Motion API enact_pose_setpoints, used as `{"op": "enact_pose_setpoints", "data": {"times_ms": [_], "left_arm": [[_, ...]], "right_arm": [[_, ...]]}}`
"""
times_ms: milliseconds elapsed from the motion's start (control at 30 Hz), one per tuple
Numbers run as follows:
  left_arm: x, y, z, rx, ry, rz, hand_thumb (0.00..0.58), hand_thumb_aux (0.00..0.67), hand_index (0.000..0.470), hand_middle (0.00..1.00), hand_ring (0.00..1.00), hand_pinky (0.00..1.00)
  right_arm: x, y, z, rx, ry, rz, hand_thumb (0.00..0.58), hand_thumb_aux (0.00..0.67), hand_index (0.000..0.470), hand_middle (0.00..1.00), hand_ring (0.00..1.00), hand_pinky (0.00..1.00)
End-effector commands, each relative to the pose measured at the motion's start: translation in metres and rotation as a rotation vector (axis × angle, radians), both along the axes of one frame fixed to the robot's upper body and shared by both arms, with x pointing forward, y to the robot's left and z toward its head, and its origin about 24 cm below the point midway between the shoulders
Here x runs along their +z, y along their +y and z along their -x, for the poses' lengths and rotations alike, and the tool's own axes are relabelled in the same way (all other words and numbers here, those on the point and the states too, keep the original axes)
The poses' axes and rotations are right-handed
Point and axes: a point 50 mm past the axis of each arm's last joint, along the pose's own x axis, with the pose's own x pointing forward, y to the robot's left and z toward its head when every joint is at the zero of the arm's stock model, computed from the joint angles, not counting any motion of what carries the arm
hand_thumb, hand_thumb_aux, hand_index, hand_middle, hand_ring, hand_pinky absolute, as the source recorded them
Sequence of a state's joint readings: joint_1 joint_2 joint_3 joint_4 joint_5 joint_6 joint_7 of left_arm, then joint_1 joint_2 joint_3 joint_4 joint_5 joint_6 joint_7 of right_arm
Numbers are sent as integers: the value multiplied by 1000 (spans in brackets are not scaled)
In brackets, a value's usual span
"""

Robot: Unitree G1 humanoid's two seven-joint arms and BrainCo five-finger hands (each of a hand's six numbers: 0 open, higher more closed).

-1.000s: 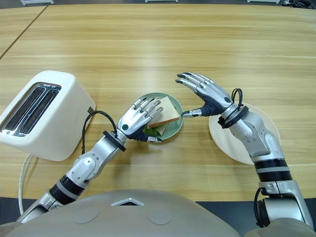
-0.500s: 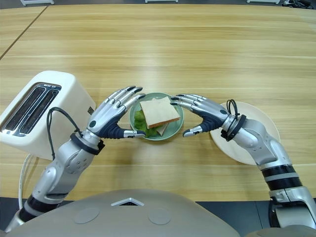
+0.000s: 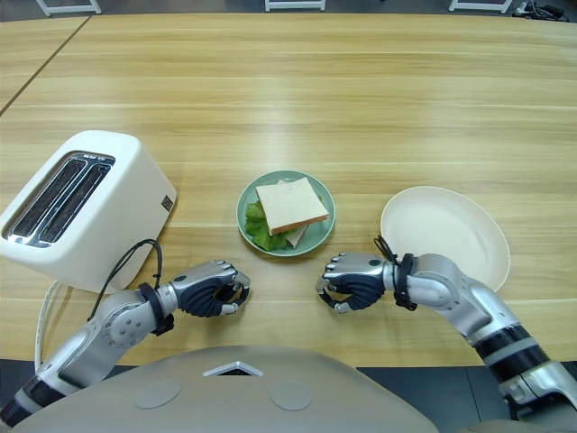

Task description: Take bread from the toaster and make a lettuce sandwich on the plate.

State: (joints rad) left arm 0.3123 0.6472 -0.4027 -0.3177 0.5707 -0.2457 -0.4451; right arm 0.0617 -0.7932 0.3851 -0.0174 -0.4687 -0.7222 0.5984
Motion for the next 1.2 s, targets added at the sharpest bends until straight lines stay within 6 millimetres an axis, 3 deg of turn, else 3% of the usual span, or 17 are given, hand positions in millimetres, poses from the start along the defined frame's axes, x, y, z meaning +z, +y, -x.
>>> {"op": "enact_pose_setpoints", "data": {"times_ms": [33, 100, 133, 300, 400, 500, 533, 567, 600, 633, 667, 700, 733, 767, 867, 1000, 1200], "left_arm": [[-22, 0, -20, 38, -25, -123, 580, 670, 470, 1000, 1000, 1000], [-23, -3, -36, 66, -97, -136, 580, 670, 470, 1000, 1000, 1000], [-22, -4, -45, 83, -133, -137, 580, 670, 470, 1000, 1000, 1000], [-18, -2, -78, 137, -277, -157, 580, 670, 470, 1000, 1000, 1000], [-11, -3, -93, 160, -346, -130, 580, 670, 470, 1000, 1000, 1000], [-2, -4, -92, 168, -396, -82, 580, 670, 470, 1000, 1000, 1000], [3, -5, -89, 163, -413, -58, 580, 670, 470, 1000, 1000, 1000], [10, -7, -85, 150, -431, -13, 580, 662, 464, 1000, 1000, 1000], [20, -9, -78, 153, -452, 57, 542, 499, 350, 1000, 1000, 1000], [31, -9, -69, 159, -475, 118, 512, 441, 310, 1000, 1000, 1000], [43, -6, -58, 182, -506, 187, 470, 378, 265, 980, 980, 980], [53, -3, -46, 217, -522, 262, 112, 68, 48, 0, 0, 0], [63, 1, -33, 266, -529, 353, 0, 0, 0, 0, 0, 0], [69, 5, -22, 320, -507, 458, 0, 0, 0, 0, 0, 0], [72, 8, -4, 416, -377, 758, 0, 0, 0, 0, 0, 0], [56, 9, -9, 451, -211, 963, 0, 0, 0, 0, 0, 0], [49, 17, -13, 471, -145, 1109, 0, 0, 0, 0, 0, 0]], "right_arm": [[-20, 7, -17, -34, -27, 89, 580, 659, 463, 1000, 1000, 1000], [-26, 12, -27, -65, -40, 87, 576, 612, 429, 1000, 1000, 1000], [-29, 14, -33, -80, -49, 93, 580, 665, 466, 1000, 1000, 1000], [-38, 24, -72, -170, -133, 85, 580, 670, 470, 1000, 1000, 1000], [-33, 29, -85, -200, -194, 27, 580, 670, 470, 1000, 1000, 1000], [-15, 31, -89, -212, -264, -95, 580, 670, 470, 1000, 1000, 1000], [-7, 29, -89, -220, -290, -139, 576, 617, 433, 1000, 1000, 1000], [1, 25, -88, -229, -313, -184, 547, 510, 358, 1000, 1000, 1000], [12, 19, -84, -253, -325, -239, 474, 384, 269, 1000, 1000, 1000], [23, 11, -77, -272, -335, -297, 355, 252, 177, 988, 988, 988], [35, 4, -67, -291, -335, -374, 100, 60, 42, 894, 894, 894], [46, -2, -56, -302, -320, -455, 0, 0, 0, 498, 498, 498], [54, -6, -43, -308, -284, -539, 0, 0, 0, 161, 161, 161], [60, -7, -33, -310, -247, -614, 0, 0, 0, 0, 0, 0], [65, -5, -26, -357, -158, -796, 0, 0, 0, 0, 0, 0], [56, 4, -38, -456, 5, -966, 0, 0, 0, 0, 0, 0], [45, 1, -50, -503, 122, -1025, 0, 0, 0, 0, 0, 0]]}}
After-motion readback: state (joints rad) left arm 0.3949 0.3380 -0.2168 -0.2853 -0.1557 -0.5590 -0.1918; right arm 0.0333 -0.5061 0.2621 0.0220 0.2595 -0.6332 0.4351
